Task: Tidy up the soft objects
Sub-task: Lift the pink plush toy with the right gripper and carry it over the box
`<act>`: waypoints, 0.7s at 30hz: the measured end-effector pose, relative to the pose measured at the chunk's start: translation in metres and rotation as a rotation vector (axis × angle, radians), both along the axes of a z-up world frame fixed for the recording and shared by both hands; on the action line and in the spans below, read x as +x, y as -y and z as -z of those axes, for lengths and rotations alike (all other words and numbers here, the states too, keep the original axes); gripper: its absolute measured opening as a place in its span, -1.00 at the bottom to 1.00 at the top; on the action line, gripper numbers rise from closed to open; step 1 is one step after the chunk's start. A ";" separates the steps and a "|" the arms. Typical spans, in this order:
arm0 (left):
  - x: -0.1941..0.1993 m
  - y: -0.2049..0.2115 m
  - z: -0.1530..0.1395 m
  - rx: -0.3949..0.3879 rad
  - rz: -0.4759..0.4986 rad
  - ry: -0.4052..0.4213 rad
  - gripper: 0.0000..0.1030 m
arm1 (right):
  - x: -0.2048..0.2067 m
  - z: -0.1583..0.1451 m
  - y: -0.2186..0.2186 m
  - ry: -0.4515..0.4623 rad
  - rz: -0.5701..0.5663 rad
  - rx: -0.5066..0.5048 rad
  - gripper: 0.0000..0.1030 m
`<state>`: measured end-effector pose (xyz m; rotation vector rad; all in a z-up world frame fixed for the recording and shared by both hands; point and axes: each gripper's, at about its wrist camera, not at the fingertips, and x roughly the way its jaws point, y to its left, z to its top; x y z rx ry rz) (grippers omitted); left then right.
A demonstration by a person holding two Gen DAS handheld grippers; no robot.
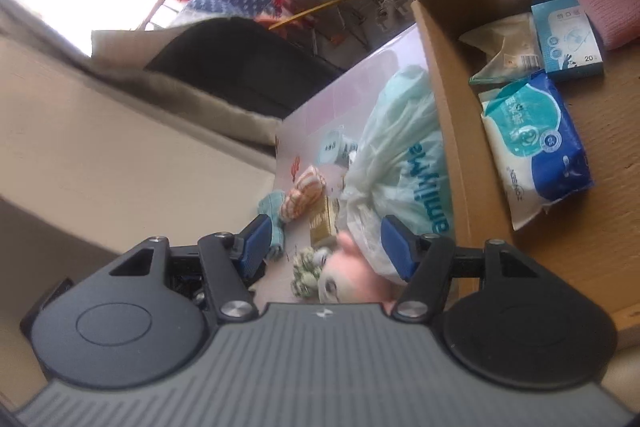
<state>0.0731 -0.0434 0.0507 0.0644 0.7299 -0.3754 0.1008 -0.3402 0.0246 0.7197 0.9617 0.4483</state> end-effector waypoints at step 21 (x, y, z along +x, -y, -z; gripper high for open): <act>0.018 -0.047 0.129 -0.041 0.042 -0.283 0.46 | 0.043 0.103 -0.142 -0.186 -0.060 -0.213 0.26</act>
